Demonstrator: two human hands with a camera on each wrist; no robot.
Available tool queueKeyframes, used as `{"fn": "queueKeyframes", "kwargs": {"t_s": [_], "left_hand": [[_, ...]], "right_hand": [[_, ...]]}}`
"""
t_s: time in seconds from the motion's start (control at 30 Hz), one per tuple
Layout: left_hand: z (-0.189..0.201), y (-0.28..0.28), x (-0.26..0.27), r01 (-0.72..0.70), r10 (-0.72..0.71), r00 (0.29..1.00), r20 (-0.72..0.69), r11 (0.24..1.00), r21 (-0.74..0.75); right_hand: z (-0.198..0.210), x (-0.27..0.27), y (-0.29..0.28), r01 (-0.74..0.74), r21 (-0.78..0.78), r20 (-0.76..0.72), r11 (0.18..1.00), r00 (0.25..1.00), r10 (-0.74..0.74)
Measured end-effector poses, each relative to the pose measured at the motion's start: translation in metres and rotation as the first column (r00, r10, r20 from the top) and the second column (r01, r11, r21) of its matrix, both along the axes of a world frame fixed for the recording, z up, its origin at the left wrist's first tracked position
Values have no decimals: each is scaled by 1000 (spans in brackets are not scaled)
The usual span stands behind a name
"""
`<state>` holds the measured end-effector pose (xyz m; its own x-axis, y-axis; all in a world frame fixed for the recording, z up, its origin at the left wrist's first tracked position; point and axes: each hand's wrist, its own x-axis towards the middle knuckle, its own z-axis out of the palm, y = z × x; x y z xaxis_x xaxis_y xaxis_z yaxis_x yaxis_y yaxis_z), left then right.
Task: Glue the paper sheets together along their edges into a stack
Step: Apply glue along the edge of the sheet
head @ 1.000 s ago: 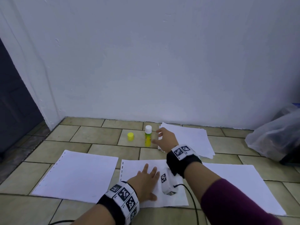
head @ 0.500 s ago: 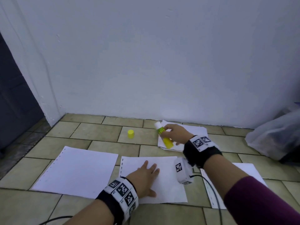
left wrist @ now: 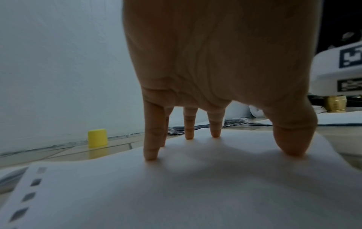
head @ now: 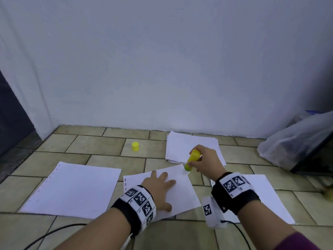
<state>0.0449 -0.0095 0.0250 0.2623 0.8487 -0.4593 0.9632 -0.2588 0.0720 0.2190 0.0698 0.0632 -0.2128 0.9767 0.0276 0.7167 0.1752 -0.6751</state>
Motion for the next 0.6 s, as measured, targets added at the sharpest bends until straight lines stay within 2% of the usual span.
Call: {"fn": "queueKeyframes", "kwargs": {"t_s": [0.23, 0.4, 0.6], "left_hand": [[-1, 0, -3, 8, -7, 1000, -10, 1000, 16], [2, 1, -5, 20, -19, 1000, -18, 1000, 11], [4, 4, -7, 35, -36, 999, 14, 999, 31]], "right_hand": [[-12, -21, -2, -34, 44, 85, 998, 996, 31], [0, -17, -6, -110, -21, 236, 994, 965, 112], [7, 4, -37, -199, -85, 326, 976, 920, 216]]}}
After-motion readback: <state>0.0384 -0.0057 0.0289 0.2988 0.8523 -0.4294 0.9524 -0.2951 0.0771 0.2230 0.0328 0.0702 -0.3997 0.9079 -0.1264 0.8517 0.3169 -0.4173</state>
